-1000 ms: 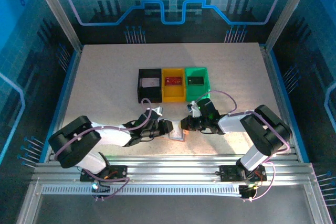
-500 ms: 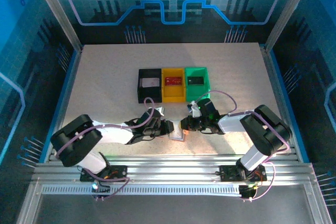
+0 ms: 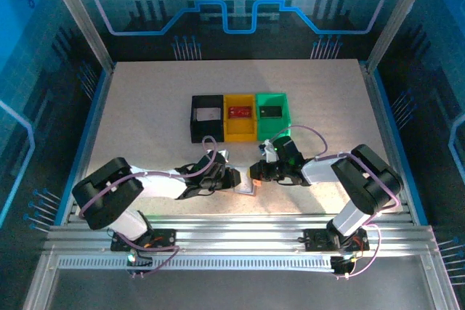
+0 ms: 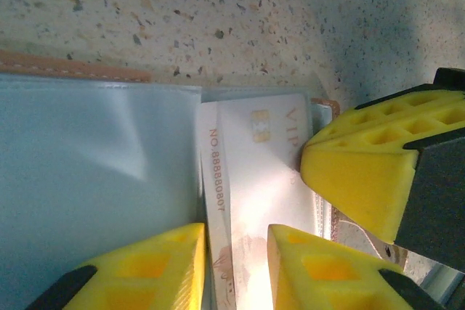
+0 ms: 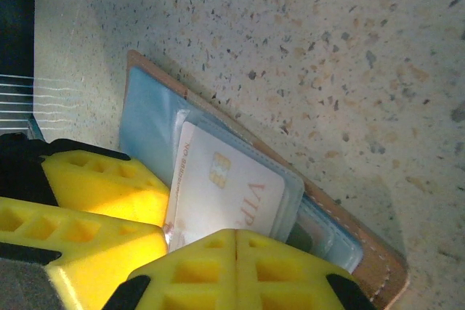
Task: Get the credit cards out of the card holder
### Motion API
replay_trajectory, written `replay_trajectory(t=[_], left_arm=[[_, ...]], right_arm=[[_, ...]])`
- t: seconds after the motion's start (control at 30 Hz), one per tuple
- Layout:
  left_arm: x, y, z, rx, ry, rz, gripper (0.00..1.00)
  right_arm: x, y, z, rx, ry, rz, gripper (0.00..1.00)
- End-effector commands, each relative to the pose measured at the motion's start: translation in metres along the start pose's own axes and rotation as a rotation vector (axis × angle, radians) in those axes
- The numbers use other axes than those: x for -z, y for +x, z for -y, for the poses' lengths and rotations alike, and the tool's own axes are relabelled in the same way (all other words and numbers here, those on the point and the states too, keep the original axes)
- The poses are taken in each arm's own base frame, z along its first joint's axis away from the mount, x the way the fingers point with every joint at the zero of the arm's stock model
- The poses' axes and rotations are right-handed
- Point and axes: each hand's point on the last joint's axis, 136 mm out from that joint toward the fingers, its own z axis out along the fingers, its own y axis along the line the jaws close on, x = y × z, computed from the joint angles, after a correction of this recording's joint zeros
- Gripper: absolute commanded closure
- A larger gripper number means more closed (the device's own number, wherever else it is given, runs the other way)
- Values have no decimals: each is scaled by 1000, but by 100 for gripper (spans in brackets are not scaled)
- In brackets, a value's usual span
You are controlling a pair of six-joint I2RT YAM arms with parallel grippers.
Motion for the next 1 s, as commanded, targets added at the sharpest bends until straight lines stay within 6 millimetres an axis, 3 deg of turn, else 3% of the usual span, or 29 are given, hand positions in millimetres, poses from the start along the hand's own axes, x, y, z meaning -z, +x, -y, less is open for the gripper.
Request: replay_trajectory(t=[0.0,0.17,0.53,0.97], left_arm=[[-7,3,-1,-6,-19,-7,72],[-5,1,1,-4,-11,5,77],[-2,-1,6,10,34,32,100],[20,-8,3,6,45,106,100]], right_arm=[[-3,49,47,-101,153,-135,100],[-7,48,44,-91,133,-127,100],[-6,49,44,-90,131,-130,100],[-2,48,44,-83,154,-135,100]])
